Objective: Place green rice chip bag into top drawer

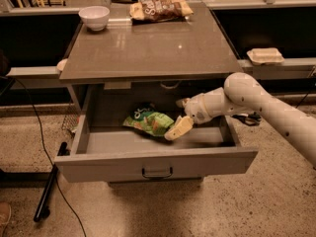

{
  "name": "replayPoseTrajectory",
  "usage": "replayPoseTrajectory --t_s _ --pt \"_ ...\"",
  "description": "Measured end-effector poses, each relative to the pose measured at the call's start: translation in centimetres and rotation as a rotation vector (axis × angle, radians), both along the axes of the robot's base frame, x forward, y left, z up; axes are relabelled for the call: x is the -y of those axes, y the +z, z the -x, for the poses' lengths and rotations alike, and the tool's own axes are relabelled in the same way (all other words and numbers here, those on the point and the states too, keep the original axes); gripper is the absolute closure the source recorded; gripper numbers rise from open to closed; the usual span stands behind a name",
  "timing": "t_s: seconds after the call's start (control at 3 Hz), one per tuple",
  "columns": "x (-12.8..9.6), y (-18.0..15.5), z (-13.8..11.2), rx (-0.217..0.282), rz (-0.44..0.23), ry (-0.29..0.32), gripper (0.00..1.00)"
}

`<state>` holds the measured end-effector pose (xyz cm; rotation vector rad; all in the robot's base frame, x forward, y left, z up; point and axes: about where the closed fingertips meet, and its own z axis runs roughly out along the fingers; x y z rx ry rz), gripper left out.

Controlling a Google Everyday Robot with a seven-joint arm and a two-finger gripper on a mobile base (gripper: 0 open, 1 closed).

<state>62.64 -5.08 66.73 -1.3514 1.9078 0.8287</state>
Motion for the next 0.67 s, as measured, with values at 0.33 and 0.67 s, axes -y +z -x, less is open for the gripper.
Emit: replayPoseTrajectory --t_s 0.33,0.67 --pt "2.0 2.7 0.6 0.032 0.002 -0.03 0.0" --pt "3.1 4.9 1.2 0.058 0.011 -0.041 0.0"
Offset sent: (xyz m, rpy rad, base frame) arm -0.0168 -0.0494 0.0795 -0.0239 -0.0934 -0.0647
